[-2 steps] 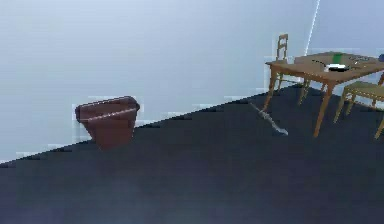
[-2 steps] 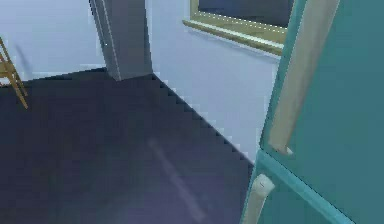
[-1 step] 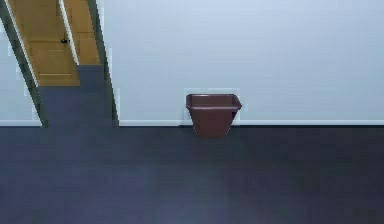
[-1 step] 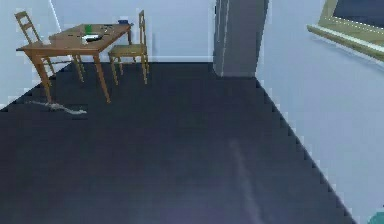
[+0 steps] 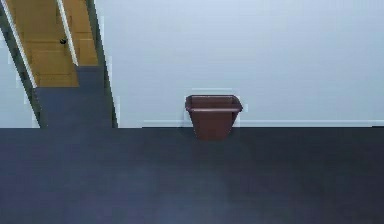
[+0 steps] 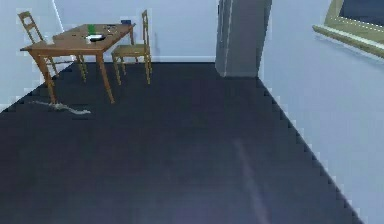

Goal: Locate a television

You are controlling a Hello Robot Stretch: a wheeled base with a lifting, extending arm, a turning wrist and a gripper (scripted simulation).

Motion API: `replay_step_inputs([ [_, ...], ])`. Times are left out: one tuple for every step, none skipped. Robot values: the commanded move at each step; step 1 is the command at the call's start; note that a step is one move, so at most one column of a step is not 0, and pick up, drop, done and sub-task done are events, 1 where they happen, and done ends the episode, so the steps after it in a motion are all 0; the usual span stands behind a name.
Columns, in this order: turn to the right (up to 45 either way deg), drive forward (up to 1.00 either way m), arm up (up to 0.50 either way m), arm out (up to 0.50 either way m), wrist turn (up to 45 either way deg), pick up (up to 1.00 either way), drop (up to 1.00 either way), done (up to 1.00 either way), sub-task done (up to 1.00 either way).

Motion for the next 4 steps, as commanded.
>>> replay_step_inputs([
  [-15.0, 0.00, 0.00, 0.00, 0.0, 0.00, 0.00, 0.00, 0.00],
  [0.0, 0.90, 0.00, 0.00, 0.0, 0.00, 0.00, 0.00, 0.00],
  [-27.0, 0.00, 0.00, 0.00, 0.0, 0.00, 0.00, 0.00, 0.00],
  [0.0, 1.00, 0.00, 0.00, 0.0, 0.00, 0.00, 0.00, 0.00],
])
